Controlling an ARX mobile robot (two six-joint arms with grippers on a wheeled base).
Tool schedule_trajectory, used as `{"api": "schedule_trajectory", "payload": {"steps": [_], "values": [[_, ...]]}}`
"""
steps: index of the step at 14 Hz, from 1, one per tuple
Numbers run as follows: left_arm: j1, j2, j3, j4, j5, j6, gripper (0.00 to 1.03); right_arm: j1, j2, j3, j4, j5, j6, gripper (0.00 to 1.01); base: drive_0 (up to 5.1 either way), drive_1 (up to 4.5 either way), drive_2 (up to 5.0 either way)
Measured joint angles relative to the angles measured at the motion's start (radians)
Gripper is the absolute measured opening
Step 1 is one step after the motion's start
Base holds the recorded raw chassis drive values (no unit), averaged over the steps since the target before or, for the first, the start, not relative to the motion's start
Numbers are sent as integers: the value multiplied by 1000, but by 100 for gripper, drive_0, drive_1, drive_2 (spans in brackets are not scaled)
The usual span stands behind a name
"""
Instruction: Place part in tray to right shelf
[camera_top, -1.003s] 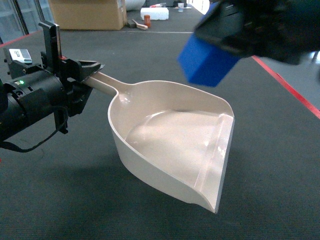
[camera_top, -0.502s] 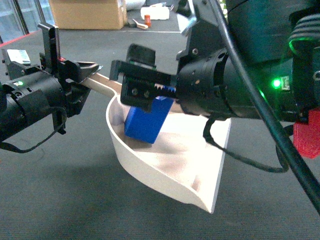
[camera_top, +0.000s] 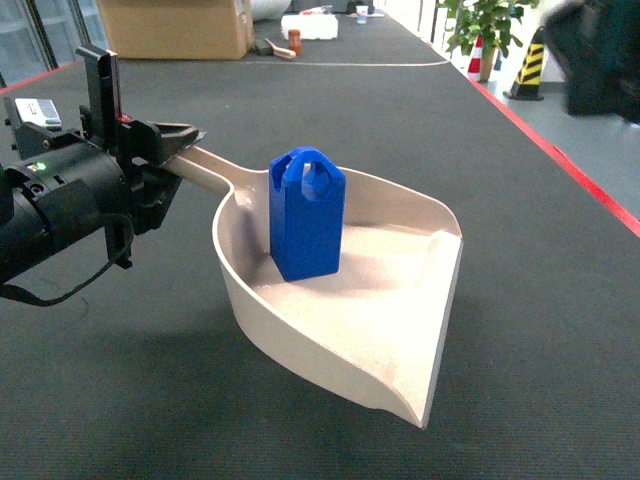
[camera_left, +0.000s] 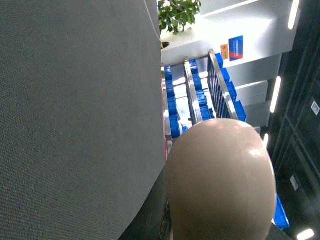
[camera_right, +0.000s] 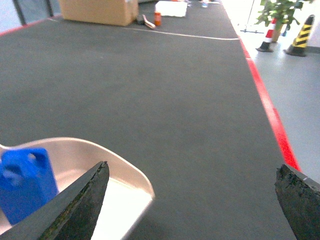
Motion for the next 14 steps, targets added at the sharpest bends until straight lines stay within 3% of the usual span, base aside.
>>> {"api": "schedule_trajectory", "payload": {"steps": [1,2,4,7,14], "values": [[0,0,0,0,0,0,16,-24,-117,-81,-54,33,-56,98,0,0,0],[0,0,0,0,0,0,16,-44,-251,-154,-130,60,-80,98,0,0,0],[0,0,0,0,0,0,16,-3,-509,-270,-298,118,-80,98,0,0,0],[-1,0,0,0,0,1,16,-2,-512,-261,-290,121,-80,98,0,0,0],[4,0,-2,0,-3,6,16,-2,-514,-261,-287,121,-80,98,479,-262,-262]]}}
